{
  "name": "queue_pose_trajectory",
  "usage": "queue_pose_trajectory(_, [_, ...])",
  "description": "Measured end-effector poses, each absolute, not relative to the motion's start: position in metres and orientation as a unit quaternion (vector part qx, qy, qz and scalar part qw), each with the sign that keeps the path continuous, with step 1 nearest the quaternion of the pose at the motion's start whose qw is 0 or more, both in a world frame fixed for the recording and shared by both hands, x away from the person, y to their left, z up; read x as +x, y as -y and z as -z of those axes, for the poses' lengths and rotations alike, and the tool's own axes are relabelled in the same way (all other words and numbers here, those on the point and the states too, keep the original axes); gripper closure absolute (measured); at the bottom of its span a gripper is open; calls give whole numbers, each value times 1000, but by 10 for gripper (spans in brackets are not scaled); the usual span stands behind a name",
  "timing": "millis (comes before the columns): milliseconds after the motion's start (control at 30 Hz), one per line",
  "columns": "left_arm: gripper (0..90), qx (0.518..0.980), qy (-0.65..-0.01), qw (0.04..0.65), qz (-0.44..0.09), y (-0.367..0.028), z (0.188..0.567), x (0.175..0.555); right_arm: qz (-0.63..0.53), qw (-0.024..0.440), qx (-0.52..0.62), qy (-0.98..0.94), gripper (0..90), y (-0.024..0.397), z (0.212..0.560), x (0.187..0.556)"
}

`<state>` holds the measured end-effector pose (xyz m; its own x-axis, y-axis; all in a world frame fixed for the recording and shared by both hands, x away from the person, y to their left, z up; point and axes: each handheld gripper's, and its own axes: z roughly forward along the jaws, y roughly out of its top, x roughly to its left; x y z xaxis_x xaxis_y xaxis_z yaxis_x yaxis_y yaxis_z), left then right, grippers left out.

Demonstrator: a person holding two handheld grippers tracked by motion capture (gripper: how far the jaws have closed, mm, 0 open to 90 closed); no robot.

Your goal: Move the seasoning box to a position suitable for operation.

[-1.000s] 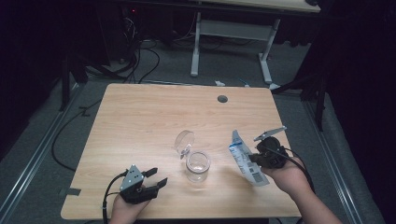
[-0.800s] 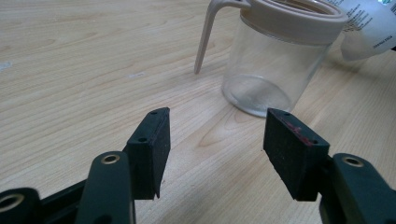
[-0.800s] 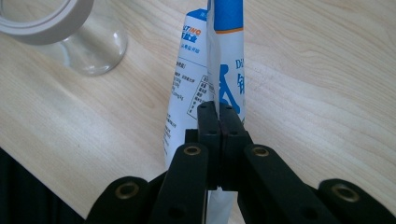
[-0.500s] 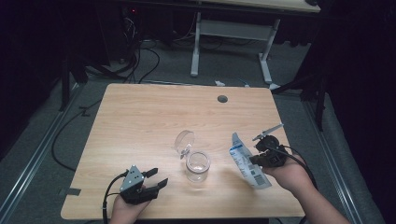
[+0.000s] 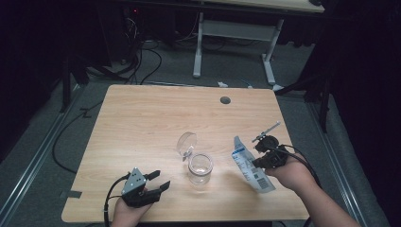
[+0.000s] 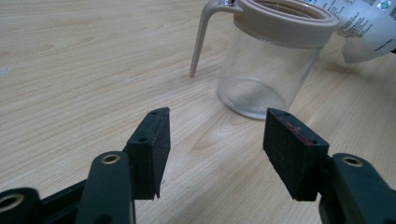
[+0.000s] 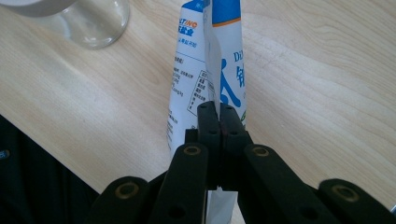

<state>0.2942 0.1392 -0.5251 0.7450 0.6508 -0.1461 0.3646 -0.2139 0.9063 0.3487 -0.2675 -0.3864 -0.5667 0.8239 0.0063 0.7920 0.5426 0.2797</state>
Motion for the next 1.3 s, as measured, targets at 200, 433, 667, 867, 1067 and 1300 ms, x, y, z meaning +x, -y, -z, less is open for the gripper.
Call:
queue_pose_trajectory(200, [421, 769, -330, 531, -134, -138, 525, 294, -114, 54, 459, -879, 900, 265, 384, 351])
queue_pose_trajectory(433, [432, 771, -320, 532, -141, -137, 525, 292, -87, 47, 456, -884, 900, 263, 385, 351])
queue_pose_trajectory(667, [444, 775, -304, 532, -154, -134, 524, 289, -77, 40, 456, -886, 900, 262, 387, 352])
queue_pose_trajectory(867, [469, 776, -292, 535, -159, -125, 523, 284, -83, 42, 456, -885, 900, 261, 382, 351])
queue_pose_trajectory(1067, [448, 785, -277, 535, -143, -108, 522, 280, -87, 47, 458, -883, 900, 257, 374, 351])
queue_pose_trajectory(1300, [437, 798, -252, 536, -117, -88, 518, 278, -91, 53, 450, -887, 900, 248, 364, 347])
